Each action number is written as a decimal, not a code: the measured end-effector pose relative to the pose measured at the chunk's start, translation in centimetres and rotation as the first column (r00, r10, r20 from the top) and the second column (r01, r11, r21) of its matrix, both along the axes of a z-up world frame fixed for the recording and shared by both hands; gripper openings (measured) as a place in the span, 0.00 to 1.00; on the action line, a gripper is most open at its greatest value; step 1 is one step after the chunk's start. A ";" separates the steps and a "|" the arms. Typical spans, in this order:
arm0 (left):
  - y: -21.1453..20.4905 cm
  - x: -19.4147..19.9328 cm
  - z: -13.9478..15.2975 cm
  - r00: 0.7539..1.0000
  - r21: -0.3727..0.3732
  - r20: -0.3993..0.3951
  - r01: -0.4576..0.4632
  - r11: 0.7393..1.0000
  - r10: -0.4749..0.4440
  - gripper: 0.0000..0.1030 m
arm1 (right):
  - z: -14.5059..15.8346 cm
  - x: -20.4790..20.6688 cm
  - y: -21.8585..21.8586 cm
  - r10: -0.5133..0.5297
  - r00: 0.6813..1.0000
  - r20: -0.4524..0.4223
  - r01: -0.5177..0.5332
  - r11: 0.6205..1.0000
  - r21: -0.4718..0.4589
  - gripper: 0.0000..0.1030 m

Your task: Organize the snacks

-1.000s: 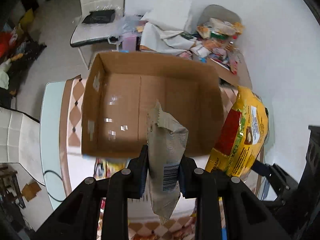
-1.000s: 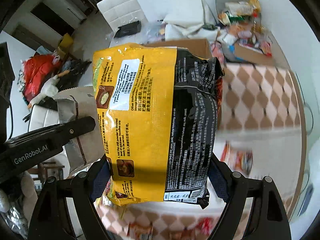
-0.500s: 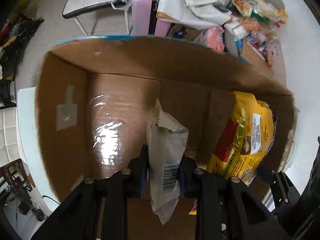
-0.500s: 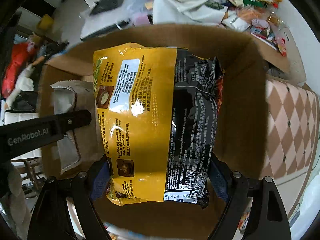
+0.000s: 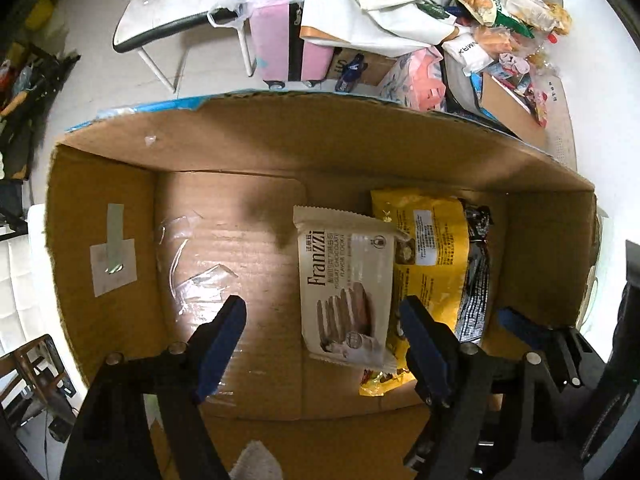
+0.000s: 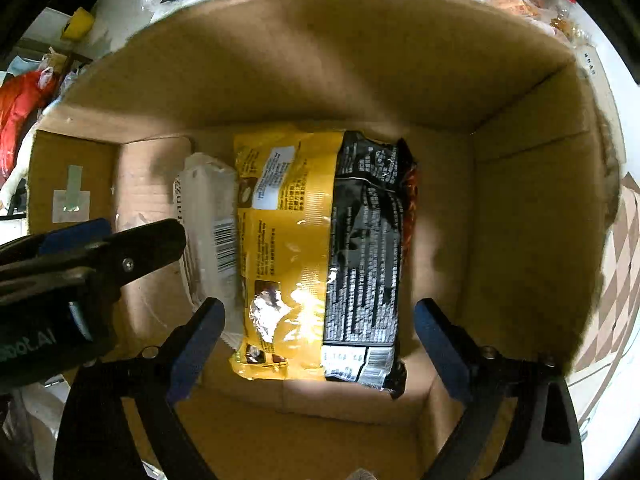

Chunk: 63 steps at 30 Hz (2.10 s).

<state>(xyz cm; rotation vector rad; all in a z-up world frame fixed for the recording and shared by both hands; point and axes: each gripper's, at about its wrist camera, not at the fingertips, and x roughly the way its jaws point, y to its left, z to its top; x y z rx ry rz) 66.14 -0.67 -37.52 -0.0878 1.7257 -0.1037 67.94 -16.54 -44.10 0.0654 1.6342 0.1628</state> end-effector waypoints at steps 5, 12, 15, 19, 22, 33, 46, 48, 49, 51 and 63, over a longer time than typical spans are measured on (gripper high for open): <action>-0.1 -1.2 1.5 0.999 0.023 0.034 0.014 1.000 -0.015 0.76 | 1.3 -1.8 -0.2 0.015 0.999 0.044 -0.014 1.000 -0.024 0.95; -0.3 -3.8 5.4 0.991 0.038 0.132 0.005 0.999 -0.009 0.76 | 4.0 -4.7 -0.5 -0.005 0.996 0.092 0.007 1.000 -0.014 0.95; 0.1 -5.9 7.9 0.978 0.067 0.208 -0.005 0.998 -0.009 0.76 | 5.7 -6.6 -0.9 -0.010 0.991 0.132 0.014 1.000 -0.025 0.95; 0.5 -8.9 10.5 0.956 0.091 0.294 -0.005 0.996 -0.023 0.76 | 9.1 -9.5 -0.7 0.001 0.977 0.213 0.009 0.999 -0.048 0.95; 1.2 -11.3 12.5 0.941 0.082 0.338 -0.022 0.996 -0.007 0.76 | 11.4 -11.8 -1.0 -0.005 0.967 0.254 0.017 0.999 -0.045 0.95; 2.1 -25.2 17.5 0.928 0.042 0.371 0.009 0.999 -0.024 0.76 | 15.3 -27.4 -2.1 -0.070 0.962 0.265 0.052 0.996 0.072 0.95; 0.5 -45.1 4.1 0.785 0.089 0.030 0.614 0.784 -0.619 0.76 | 3.1 -45.8 -6.6 -0.056 0.995 -0.076 0.059 0.998 0.032 0.95; -0.2 -47.0 2.8 0.717 0.078 0.009 0.694 0.716 -0.697 0.76 | 1.2 -47.5 -7.4 -0.072 0.990 -0.122 0.074 0.997 0.016 0.95; -0.5 -48.0 2.1 0.681 0.071 -0.004 0.731 0.679 -0.733 0.76 | 0.5 -48.2 -7.7 -0.079 0.987 -0.139 0.081 0.997 0.009 0.95; -1.3 -49.5 0.8 0.614 0.058 -0.028 0.789 0.612 -0.789 0.76 | -1.2 -50.0 -8.3 -0.102 0.979 -0.176 0.103 0.995 -0.001 0.95; -5.3 -55.1 -6.3 0.314 0.181 -0.124 0.940 0.289 -0.941 0.75 | -5.0 -54.8 -12.5 -0.403 0.872 -0.277 0.432 0.901 0.047 0.95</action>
